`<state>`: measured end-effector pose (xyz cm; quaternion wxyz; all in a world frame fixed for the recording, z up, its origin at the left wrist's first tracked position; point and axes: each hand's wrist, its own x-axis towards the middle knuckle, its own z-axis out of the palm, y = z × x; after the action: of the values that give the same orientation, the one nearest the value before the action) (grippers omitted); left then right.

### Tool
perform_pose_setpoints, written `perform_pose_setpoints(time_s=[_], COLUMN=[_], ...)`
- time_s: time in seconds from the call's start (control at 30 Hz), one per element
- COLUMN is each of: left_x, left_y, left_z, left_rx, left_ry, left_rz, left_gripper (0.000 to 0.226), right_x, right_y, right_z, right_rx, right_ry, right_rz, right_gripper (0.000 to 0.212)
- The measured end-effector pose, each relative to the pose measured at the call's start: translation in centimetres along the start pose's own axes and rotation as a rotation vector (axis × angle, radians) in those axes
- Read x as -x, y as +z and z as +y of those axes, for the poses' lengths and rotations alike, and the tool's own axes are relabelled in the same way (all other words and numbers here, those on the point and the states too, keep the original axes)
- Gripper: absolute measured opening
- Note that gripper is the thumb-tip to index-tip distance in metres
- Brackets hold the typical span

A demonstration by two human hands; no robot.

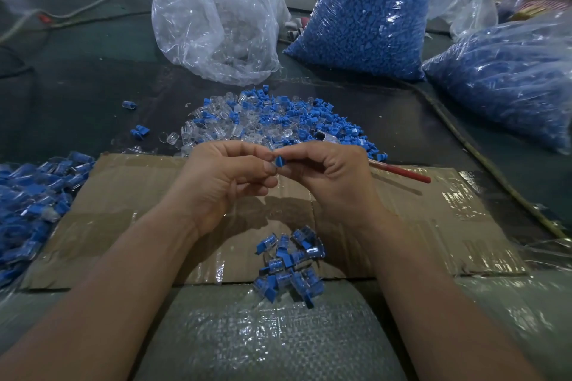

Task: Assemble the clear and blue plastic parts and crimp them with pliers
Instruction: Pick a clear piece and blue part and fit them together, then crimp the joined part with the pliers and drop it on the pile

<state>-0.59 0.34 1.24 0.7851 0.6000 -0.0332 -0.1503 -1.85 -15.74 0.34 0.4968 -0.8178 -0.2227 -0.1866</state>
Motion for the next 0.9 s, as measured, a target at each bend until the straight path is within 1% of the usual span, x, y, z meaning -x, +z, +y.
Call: perform_pose_setpoints(time_s=[0.1,0.33,0.43,0.53,0.57,0.67,0.73,0.77,0.83,0.9], left_x=[0.1,0.1,0.1,0.0,0.0,-0.1,-0.1,-0.1,-0.2,-0.2], left_y=[0.1,0.0,0.0,0.0,-0.1,-0.2,-0.2,-0.2,-0.3,-0.3], left_z=[-0.1,-0.1,-0.2,-0.3,-0.3,-0.4,-0.4,-0.4,-0.4,-0.4], left_rx=[-0.038,-0.094,-0.093,-0.068,-0.063,-0.065,-0.069,-0.070,-0.067,-0.064], left_ry=[0.018,0.019,0.013,0.003,0.006,0.024,0.033,0.037,0.045,0.049], left_rz=[-0.017,-0.009,-0.006,0.013,0.023,0.037,0.039,0.041,0.044,0.039], left_gripper=[0.007,0.006,0.006,0.007,0.009,0.014,0.011,0.010,0.009,0.011], right_x=[0.0,0.1,0.1,-0.2,-0.3,-0.8,-0.8,-0.7,-0.4,-0.4], right_y=[0.0,-0.1,-0.2,-1.0,-1.6,-4.1,-5.7,-6.4,-7.2,-7.4], right_z=[0.1,-0.2,-0.7,-1.0,-0.9,0.1,0.9,1.3,1.7,1.9], right_rx=[0.024,0.099,0.108,0.140,0.199,0.511,0.599,0.622,0.693,0.731], right_ry=[-0.002,-0.023,0.012,0.212,0.264,0.382,0.537,0.619,0.751,0.828], right_rz=[-0.003,-0.047,-0.087,-0.074,-0.041,0.028,0.018,-0.015,-0.143,-0.273], right_gripper=[0.029,0.026,0.030,0.035,0.037,0.045,0.057,0.065,0.080,0.086])
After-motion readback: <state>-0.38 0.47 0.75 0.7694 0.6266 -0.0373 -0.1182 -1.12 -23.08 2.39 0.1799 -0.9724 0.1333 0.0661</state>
